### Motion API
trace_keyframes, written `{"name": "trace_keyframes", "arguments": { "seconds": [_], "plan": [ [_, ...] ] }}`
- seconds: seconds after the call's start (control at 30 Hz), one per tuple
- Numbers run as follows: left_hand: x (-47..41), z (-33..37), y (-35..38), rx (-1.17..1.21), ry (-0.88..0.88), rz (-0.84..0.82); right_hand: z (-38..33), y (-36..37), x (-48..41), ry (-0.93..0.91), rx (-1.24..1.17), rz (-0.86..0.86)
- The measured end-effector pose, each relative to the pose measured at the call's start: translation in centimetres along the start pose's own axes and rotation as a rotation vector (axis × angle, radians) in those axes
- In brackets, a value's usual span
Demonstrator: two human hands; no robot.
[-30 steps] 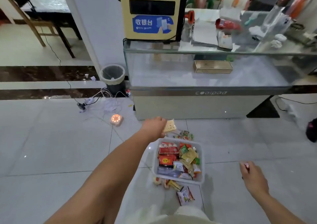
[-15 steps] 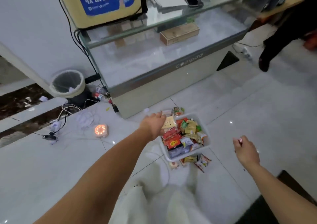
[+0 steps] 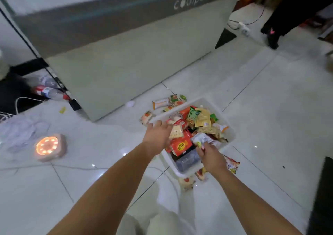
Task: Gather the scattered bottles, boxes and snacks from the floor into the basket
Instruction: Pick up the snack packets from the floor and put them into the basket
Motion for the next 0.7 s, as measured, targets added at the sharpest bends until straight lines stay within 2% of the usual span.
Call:
{"name": "trace_keyframes", "arguments": {
  "seconds": [0.1,0.27,0.4,0.5,0.57,0.7],
  "plan": [
    [-5.8,1.1,7.6,-0.024,0.102,0.069,0.3,5.7,-6.2,-0.057,0.133,0.071],
    [-10.5,3.6,12.6,0.009,0.182,0.211,2.2,9.5,-12.0,-0.066,0.150,0.205],
    [-10.7,4.4,15.6,0.033,0.185,0.166,4.5,10.9,-11.7,-0.046,0.085,0.183],
    [-10.7,4.4,18.0,0.009,0.228,0.191,7.3,11.2,-10.6,-0.027,0.045,0.236],
    [-10.5,4.5,19.0,-0.005,0.280,0.240,10.2,12.1,-9.8,0.029,0.062,0.306],
    [-9.9,6.7,19.9,-0.030,0.376,0.265,16.2,16.5,-7.1,0.181,-0.088,0.393]
  ]
}}
Point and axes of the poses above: each hand's wrist, its own x-axis away from the middle knuckle, its own y-axis out of the palm, z = x × y, the point moved 9 cm from there along -x, towards the middle knuckle, and after that the axes turned 4 degrees about -x, right-handed, at the moved point
